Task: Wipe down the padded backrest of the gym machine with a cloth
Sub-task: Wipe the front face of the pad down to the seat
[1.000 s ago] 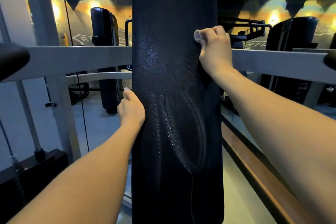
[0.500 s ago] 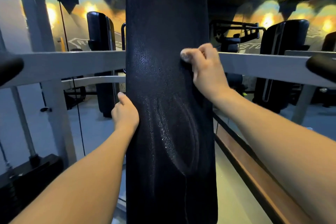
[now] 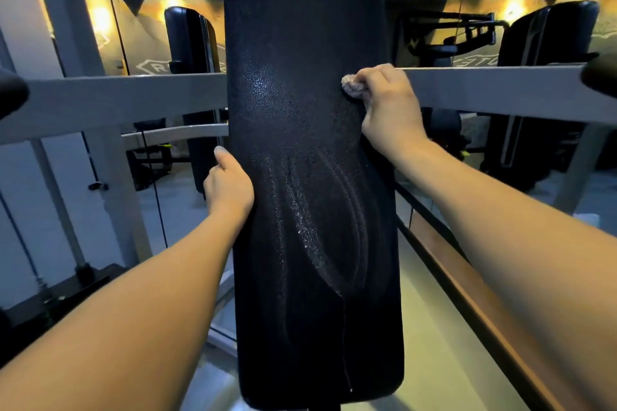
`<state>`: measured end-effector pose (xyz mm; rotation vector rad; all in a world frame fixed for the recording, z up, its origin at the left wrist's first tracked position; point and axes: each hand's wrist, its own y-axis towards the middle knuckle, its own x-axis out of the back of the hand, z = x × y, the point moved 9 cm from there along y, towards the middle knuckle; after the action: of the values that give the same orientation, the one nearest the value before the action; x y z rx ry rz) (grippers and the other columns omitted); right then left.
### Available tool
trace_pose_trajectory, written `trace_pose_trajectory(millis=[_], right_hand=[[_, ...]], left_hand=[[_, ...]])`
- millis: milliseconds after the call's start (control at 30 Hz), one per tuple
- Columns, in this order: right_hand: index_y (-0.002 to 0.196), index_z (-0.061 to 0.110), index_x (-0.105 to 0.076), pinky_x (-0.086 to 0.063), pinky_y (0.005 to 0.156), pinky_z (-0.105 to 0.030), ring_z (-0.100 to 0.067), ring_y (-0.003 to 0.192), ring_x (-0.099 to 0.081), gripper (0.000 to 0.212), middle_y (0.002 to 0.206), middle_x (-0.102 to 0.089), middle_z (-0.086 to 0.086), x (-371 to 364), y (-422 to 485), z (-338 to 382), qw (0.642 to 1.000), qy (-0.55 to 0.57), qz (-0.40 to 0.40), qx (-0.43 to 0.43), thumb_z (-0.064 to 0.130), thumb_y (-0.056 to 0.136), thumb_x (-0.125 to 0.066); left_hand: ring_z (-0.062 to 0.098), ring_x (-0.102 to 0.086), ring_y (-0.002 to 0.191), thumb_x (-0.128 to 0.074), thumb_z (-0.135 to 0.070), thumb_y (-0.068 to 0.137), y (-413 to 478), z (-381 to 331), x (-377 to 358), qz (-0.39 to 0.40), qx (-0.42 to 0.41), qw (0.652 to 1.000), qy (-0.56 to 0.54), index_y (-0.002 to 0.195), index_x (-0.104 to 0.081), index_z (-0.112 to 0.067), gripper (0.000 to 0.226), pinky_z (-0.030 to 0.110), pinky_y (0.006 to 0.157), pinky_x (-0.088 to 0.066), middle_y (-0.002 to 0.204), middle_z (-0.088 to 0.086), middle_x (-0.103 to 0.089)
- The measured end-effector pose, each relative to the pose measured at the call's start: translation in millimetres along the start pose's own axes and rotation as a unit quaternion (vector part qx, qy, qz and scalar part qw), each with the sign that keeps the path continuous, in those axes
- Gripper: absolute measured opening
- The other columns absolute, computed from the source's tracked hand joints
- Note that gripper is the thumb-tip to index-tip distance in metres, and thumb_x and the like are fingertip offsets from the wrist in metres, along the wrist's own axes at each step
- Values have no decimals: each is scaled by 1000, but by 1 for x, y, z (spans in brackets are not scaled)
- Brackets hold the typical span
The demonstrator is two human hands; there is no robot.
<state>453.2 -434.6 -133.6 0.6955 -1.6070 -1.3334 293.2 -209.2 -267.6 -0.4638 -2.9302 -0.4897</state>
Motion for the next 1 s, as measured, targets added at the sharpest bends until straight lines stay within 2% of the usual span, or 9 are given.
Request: trace_pose_trajectory(millis=[167,300,400,467,533,600,733,900,1000], right_hand=[[108,7,-62,-46,82,-41,-35,95,-53,33,109,-60,-13,-3,-61,13,998,19,63,2,-9,79,-60],[108,9,-59,-47,75,-45,-30,88,-48,31,105,-54,-10,-3,-114,27,989,28,141,48,-7,82,-61],[115,11,-57,-48,70,-45,-27,91,-44,31,107,-46,-8,4,-126,30,976,32,195,95,-2,88,-62],[118,12,-57,-49,70,-46,-28,92,-44,37,106,-44,-9,15,-105,28,980,23,173,93,-5,86,-62],[122,14,-56,-50,75,-47,-31,96,-44,42,107,-44,-12,25,-67,16,993,16,107,42,-7,85,-60],[123,14,-55,-48,79,-48,-34,99,-43,40,112,-45,-15,26,-31,4,998,8,63,-9,-6,88,-57],[118,10,-58,-43,85,-45,-35,101,-45,32,115,-51,-16,6,-21,-11,997,18,60,-52,-5,89,-58],[108,8,-61,-45,77,-41,-33,92,-50,36,107,-57,-12,5,-83,-2,998,32,59,-6,-11,77,-60],[105,8,-60,-47,73,-45,-31,87,-49,31,102,-55,-10,5,-122,5,992,42,110,37,-9,80,-58]], left_hand=[[39,-46,132,-9,-48,108,-4,0,4,-3,28,1000,12,137,-50,8,75,41,108,-33,145,26,-48],[35,-46,130,-20,-46,106,-8,-2,10,-4,50,999,5,144,-46,-5,61,43,108,-33,149,17,-44],[29,-30,143,-34,-38,104,-25,-40,16,-46,-131,987,85,153,-33,-22,52,44,115,-24,159,6,-27],[20,-15,151,-34,-41,104,-44,-72,4,-31,-289,934,206,155,-26,-35,52,46,120,-15,164,-4,-18],[13,-1,154,-28,-50,104,-50,-84,-17,23,-374,870,321,156,-21,-41,54,46,123,-7,167,-9,-8],[13,5,155,-25,-57,102,-45,-81,-29,70,-395,829,389,158,-18,-43,57,45,125,-5,168,-9,-3],[17,4,155,-31,-62,99,-44,-74,-34,63,-414,816,399,158,-20,-39,64,46,125,-7,169,-6,-5],[17,1,155,-30,-63,96,-44,-73,-35,43,-426,809,402,157,-23,-39,67,48,124,-10,169,-4,-8],[17,2,155,-31,-64,95,-42,-73,-33,49,-423,807,409,157,-22,-40,67,48,124,-10,169,-5,-7]])
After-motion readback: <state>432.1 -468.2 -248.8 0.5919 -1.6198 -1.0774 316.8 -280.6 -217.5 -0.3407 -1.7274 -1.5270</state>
